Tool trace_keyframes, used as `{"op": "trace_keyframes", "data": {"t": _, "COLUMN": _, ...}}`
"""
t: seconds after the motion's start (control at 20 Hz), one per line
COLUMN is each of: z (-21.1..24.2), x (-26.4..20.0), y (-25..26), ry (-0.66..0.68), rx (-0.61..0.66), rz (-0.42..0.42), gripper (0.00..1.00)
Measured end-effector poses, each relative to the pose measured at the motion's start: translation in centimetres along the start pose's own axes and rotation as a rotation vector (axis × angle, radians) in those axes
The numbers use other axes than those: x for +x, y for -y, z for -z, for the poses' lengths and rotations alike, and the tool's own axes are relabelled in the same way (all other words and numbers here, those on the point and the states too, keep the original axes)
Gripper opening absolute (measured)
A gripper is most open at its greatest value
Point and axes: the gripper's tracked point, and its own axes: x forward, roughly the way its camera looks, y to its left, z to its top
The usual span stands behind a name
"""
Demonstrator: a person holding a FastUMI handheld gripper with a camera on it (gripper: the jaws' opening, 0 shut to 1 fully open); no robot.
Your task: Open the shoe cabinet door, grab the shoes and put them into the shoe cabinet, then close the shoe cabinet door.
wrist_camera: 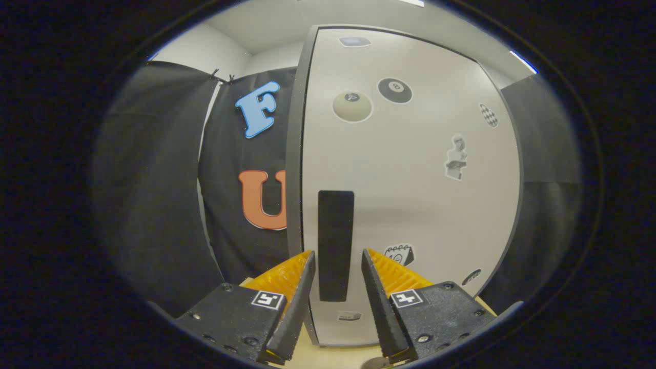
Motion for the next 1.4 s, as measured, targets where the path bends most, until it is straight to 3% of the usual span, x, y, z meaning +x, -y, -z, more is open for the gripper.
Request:
{"op": "trace_keyframes", "data": {"t": 0.2, "z": 0.4, "x": 0.7, "y": 1.0, "ry": -0.017, "rx": 0.089, "rz": 0.0, "gripper": 0.61}}
{"op": "trace_keyframes", "data": {"t": 0.35, "z": 0.4, "x": 1.5, "y": 0.9, "ry": -0.028, "rx": 0.041, "rz": -0.024, "gripper": 0.35}}
{"op": "trace_keyframes", "data": {"t": 0.5, "z": 0.5, "x": 1.1, "y": 0.8, "ry": -0.022, "rx": 0.029, "rz": -0.045, "gripper": 0.3}}
{"op": "trace_keyframes", "data": {"t": 0.9, "z": 0.7, "x": -3.6, "y": 1.1, "ry": -0.039, "rx": 0.015, "rz": -0.173, "gripper": 0.3}}
{"op": "trace_keyframes", "data": {"t": 1.4, "z": 1.1, "x": -10.8, "y": 3.5, "ry": -0.061, "rx": 0.035, "rz": -0.404, "gripper": 0.3}}
